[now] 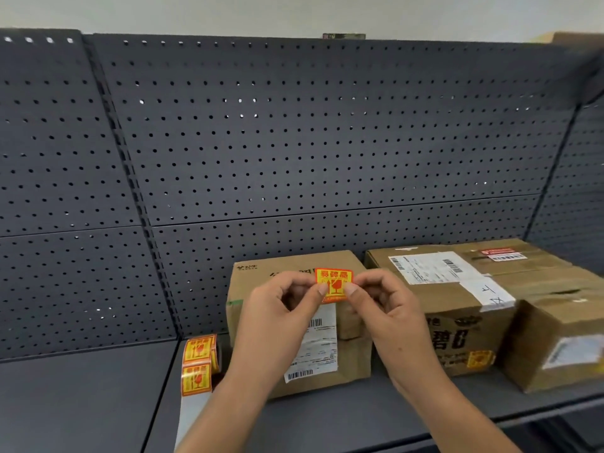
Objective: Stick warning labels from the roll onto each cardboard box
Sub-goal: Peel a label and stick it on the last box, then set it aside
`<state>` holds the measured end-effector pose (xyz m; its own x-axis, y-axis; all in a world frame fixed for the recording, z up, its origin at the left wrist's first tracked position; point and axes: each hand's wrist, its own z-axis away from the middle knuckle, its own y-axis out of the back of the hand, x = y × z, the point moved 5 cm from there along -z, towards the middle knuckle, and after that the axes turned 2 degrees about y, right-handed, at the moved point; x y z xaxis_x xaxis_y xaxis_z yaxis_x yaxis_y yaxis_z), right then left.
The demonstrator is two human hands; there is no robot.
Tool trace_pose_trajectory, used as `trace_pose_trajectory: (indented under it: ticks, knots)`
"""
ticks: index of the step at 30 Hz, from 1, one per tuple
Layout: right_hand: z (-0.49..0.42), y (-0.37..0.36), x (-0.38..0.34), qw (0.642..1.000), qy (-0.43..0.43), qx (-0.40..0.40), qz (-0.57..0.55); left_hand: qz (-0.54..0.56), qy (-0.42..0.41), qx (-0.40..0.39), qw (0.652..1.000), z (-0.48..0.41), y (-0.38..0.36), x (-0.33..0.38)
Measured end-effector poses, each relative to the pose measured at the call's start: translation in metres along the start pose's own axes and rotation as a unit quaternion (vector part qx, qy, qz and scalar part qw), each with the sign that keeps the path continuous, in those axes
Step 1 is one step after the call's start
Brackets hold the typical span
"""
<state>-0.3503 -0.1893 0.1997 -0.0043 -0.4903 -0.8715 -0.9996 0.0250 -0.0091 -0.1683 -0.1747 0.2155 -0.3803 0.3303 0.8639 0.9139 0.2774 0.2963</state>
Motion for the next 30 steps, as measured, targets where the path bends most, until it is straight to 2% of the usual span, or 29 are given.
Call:
trace_pose_trajectory:
  ticks: [4, 10, 18, 24, 30]
  knots:
    - [-0.01, 0.014, -0.001, 0.999, 0.014, 0.018, 0.03, 0.027, 0.012, -0.009, 1.0, -0.009, -0.013, 0.008]
    - [-0.046, 0.036, -0.004, 0.998, 0.026, 0.016, 0.058, 0.01, 0.014, -0.007, 1.0, -0.037, -0.035, 0.015]
    - [-0.086, 0.051, 0.033, 0.988, -0.048, -0.022, 0.144, -0.128, 0.015, -0.038, 0.991, -0.069, -0.065, 0.002]
    - [-0.091, 0.045, 0.042, 0.971, -0.01, -0.052, 0.233, -0.174, 0.014, -0.058, 0.983, -0.075, -0.072, -0.007]
    - [-0.092, 0.039, 0.044, 0.963, 0.005, -0.087, 0.256, -0.178, 0.016, -0.074, 0.981, -0.078, -0.072, -0.012]
